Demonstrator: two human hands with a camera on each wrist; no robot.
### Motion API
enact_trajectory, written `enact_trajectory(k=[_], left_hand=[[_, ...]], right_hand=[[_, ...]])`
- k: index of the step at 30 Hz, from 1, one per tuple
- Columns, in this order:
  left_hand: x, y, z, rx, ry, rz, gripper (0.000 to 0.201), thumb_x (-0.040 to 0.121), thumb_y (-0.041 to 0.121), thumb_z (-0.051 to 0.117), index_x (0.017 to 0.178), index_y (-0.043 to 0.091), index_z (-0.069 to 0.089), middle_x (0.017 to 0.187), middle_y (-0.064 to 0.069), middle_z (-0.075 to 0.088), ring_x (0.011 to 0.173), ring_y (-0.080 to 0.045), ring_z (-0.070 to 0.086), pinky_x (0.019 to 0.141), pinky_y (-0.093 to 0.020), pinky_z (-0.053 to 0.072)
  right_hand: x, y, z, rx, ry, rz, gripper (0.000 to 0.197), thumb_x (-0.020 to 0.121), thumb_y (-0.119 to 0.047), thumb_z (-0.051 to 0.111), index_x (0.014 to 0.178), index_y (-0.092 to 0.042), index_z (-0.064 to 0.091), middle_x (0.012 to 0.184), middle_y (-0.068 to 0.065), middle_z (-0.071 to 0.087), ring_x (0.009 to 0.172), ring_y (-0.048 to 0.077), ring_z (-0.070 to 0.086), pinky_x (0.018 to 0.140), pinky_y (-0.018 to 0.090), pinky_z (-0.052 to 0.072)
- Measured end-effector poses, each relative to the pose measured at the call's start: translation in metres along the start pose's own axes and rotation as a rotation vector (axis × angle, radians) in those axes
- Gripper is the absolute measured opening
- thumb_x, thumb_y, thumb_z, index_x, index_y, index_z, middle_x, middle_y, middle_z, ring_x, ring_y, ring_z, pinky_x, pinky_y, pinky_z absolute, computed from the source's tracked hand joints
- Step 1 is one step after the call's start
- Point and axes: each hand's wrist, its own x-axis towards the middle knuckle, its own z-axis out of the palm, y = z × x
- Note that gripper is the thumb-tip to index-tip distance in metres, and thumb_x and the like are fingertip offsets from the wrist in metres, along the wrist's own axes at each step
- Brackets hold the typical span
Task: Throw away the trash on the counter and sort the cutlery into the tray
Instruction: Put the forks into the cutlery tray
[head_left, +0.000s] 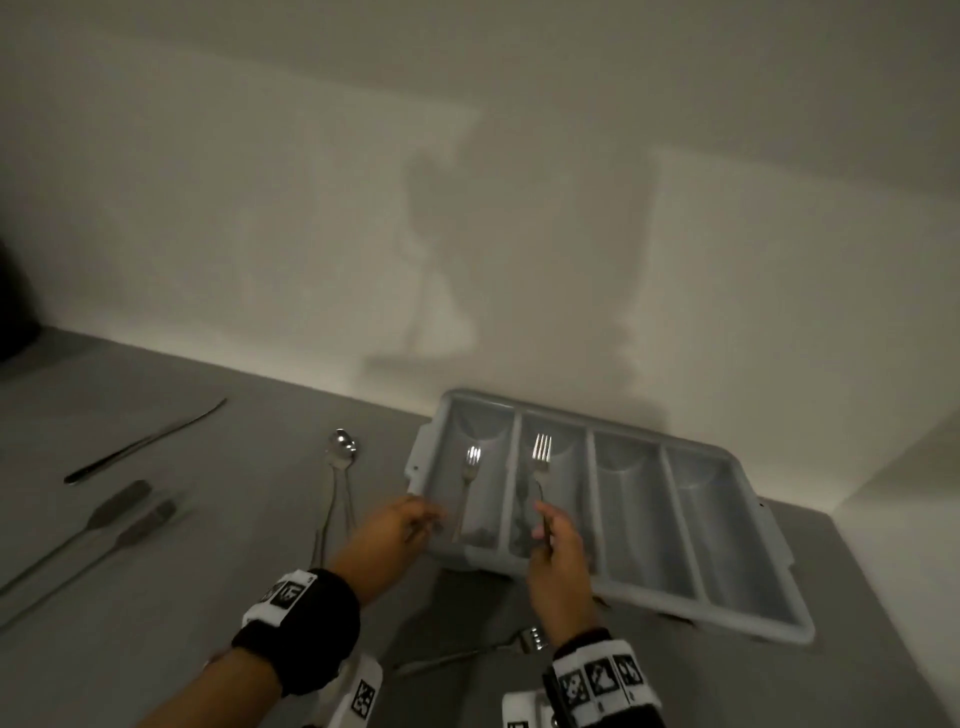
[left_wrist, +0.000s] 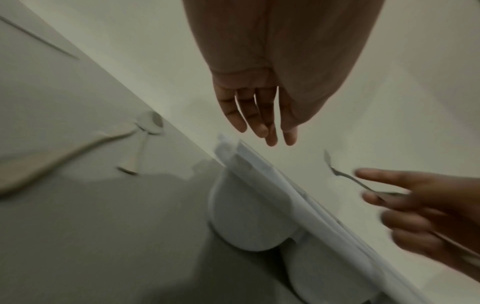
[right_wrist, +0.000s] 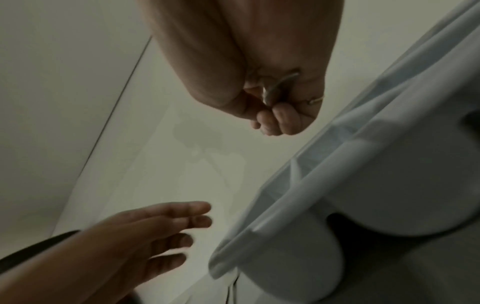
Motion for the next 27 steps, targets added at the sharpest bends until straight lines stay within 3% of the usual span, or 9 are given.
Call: enact_trajectory(k=[2, 5, 8, 11, 13, 17, 19, 22, 27], left_hand=[[-0.031, -0.02, -0.016, 0.026, 0.024, -0.025, 0.024, 0.083, 0.028, 0.046, 0.09, 0.044, 0.062, 0.097, 0.014, 0.062, 0.093, -0.007, 0.059, 0.087, -0.021, 0.045], [-0.074, -0.052, -0.033, 0.107, 0.026, -0.13, 0.041, 0.086, 0.019, 0.049, 0.074, 0.058, 0.055, 0.091, 0.019, 0.06, 0.087, -0.008, 0.061, 0.085, -0.023, 0.048], [-0.108, -0.076, -0.044, 0.114, 0.027, -0.232, 0.031, 0.089, 0.02, 0.053, 0.077, 0.048, 0.054, 0.091, 0.008, 0.063, 0.082, -0.011, 0.061, 0.08, -0.026, 0.051], [-0.136, -0.092, -0.049, 0.148, -0.004, -0.328, 0.019, 0.089, 0.028, 0.052, 0.075, 0.042, 0.054, 0.071, 0.012, 0.06, 0.065, -0.004, 0.06, 0.064, -0.016, 0.046], [-0.148, -0.1, -0.049, 0.187, -0.062, -0.369, 0.017, 0.089, 0.034, 0.051, 0.072, 0.035, 0.056, 0.066, 0.01, 0.059, 0.064, -0.006, 0.059, 0.065, -0.019, 0.046], [-0.162, -0.116, -0.048, 0.287, -0.218, -0.481, 0.042, 0.088, 0.048, 0.048, 0.053, 0.023, 0.045, 0.054, 0.004, 0.042, 0.05, -0.007, 0.041, 0.053, -0.017, 0.033], [-0.165, -0.12, -0.044, 0.306, -0.293, -0.53, 0.051, 0.084, 0.056, 0.047, 0.047, 0.022, 0.038, 0.052, 0.004, 0.037, 0.049, -0.006, 0.036, 0.052, -0.017, 0.029], [-0.163, -0.126, -0.035, 0.32, -0.379, -0.576, 0.052, 0.08, 0.063, 0.047, 0.05, 0.021, 0.043, 0.054, 0.005, 0.043, 0.055, -0.009, 0.046, 0.058, -0.02, 0.038], [-0.147, -0.128, -0.03, 0.352, -0.337, -0.542, 0.043, 0.074, 0.058, 0.059, 0.08, 0.016, 0.06, 0.074, 0.0, 0.055, 0.075, -0.019, 0.058, 0.071, -0.03, 0.048]], right_hand=[[0.023, -0.014, 0.028, -0.083, -0.052, -0.044, 0.041, 0.086, 0.011, 0.039, 0.124, -0.002, 0.049, 0.122, 0.017, 0.049, 0.103, 0.015, 0.046, 0.098, 0.025, 0.035], [0.052, -0.019, 0.064, -0.217, -0.129, 0.002, 0.037, 0.083, 0.01, 0.04, 0.118, 0.004, 0.053, 0.124, 0.027, 0.049, 0.11, 0.034, 0.052, 0.098, 0.033, 0.038], [0.078, -0.016, 0.09, -0.322, -0.211, 0.135, 0.037, 0.086, 0.001, 0.044, 0.123, 0.002, 0.05, 0.129, 0.025, 0.048, 0.117, 0.037, 0.049, 0.098, 0.035, 0.04], [0.087, -0.011, 0.108, -0.593, -0.271, 0.206, 0.036, 0.087, -0.005, 0.046, 0.122, 0.002, 0.051, 0.128, 0.023, 0.053, 0.118, 0.038, 0.05, 0.099, 0.039, 0.042], [0.086, -0.014, 0.113, -0.737, -0.375, 0.227, 0.04, 0.086, -0.009, 0.052, 0.124, 0.0, 0.049, 0.128, 0.022, 0.054, 0.118, 0.037, 0.051, 0.1, 0.04, 0.042], [0.084, -0.024, 0.116, -0.814, -0.525, 0.227, 0.038, 0.088, -0.009, 0.049, 0.126, -0.004, 0.049, 0.13, 0.02, 0.054, 0.12, 0.035, 0.05, 0.103, 0.039, 0.041], [0.08, -0.024, 0.115, -0.729, -0.443, 0.194, 0.034, 0.086, -0.004, 0.05, 0.12, -0.001, 0.055, 0.126, 0.022, 0.057, 0.116, 0.036, 0.053, 0.1, 0.038, 0.042], [0.068, -0.021, 0.115, -0.581, -0.207, 0.024, 0.032, 0.079, 0.002, 0.052, 0.109, -0.003, 0.063, 0.121, 0.02, 0.06, 0.113, 0.036, 0.054, 0.1, 0.037, 0.042], [0.012, -0.022, 0.106, -0.509, 0.045, -0.307, 0.019, 0.08, -0.01, 0.053, 0.095, -0.012, 0.065, 0.104, 0.01, 0.061, 0.099, 0.031, 0.05, 0.089, 0.039, 0.043]])
